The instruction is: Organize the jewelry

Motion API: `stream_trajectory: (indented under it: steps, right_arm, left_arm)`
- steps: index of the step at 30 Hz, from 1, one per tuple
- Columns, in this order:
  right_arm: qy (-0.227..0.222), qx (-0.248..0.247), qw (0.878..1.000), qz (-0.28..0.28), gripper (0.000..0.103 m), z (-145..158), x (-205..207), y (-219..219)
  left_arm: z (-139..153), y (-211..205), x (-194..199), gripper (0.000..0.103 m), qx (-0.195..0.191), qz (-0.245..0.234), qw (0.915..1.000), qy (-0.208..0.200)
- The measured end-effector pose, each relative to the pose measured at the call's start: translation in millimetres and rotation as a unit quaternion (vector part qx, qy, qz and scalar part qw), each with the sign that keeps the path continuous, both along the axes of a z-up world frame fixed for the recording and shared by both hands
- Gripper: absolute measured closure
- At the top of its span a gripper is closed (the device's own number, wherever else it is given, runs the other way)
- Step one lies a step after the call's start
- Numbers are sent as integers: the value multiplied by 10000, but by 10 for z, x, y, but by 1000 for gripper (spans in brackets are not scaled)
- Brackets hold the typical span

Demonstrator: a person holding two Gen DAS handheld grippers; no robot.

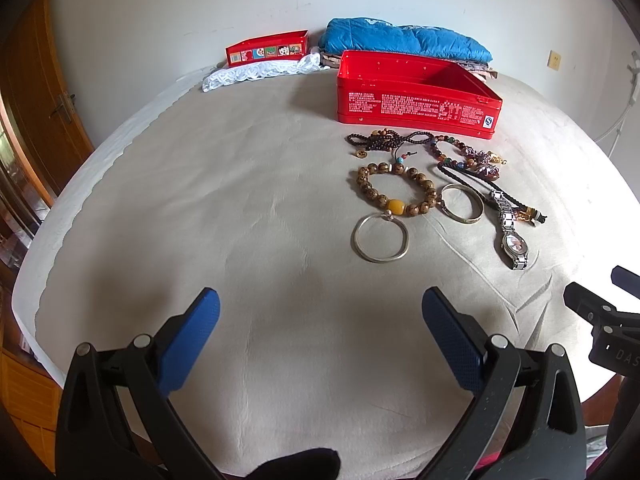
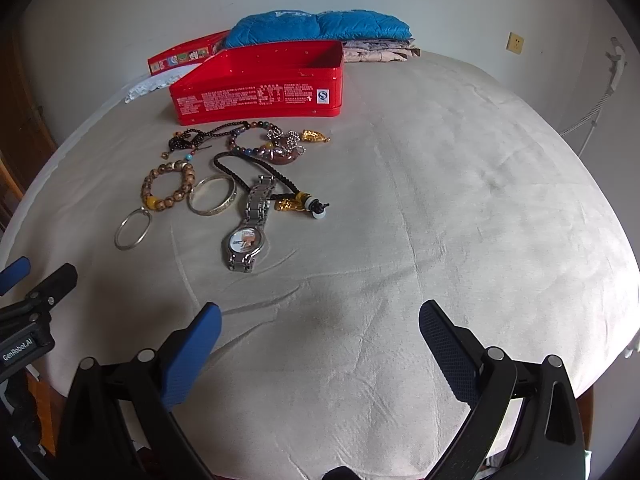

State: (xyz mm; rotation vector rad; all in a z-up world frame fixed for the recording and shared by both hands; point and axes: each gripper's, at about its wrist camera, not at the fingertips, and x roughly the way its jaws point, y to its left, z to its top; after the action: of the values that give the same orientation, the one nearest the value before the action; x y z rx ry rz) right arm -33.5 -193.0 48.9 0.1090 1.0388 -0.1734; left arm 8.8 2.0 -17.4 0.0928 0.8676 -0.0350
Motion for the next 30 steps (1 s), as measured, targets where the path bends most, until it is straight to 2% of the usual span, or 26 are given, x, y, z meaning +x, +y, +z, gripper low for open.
stream_trajectory:
  steps: [8, 12, 14, 17, 23, 26, 28, 30]
  right_arm:
    - [16, 44, 10000, 44, 4, -22, 32, -17]
    - [109, 444, 9987, 240, 4, -69, 102, -74]
    - [161, 672, 9970, 347, 4, -98, 144, -90]
    - [167, 783, 9957, 463, 4, -111, 194, -95]
    - [146, 843, 9957, 352, 4, -102, 267, -191]
    - [147, 853, 9957, 341, 9, -99, 309, -240]
    - [165, 852, 9956, 353, 12, -114, 340, -253]
    - [193, 865, 9954, 366, 15, -136, 368, -262]
  left_arm:
    - [3, 13, 7, 3, -108, -54, 9999, -33]
    - [-9, 76, 106, 3, -216, -110, 9997, -31]
    - [-33, 106, 208, 3, -281, -163, 9993, 182]
    - [-89, 155, 400, 3, -595, -182, 9964, 568]
    - [-196, -62, 644, 5, -506, -640, 9915, 1013]
    - [-266, -188, 761, 11, -353, -736, 9899, 1155]
    - [-319, -230, 836, 23, -355, -782, 9874, 1328]
    - [-356, -282, 901, 23, -319, -804, 9863, 1405]
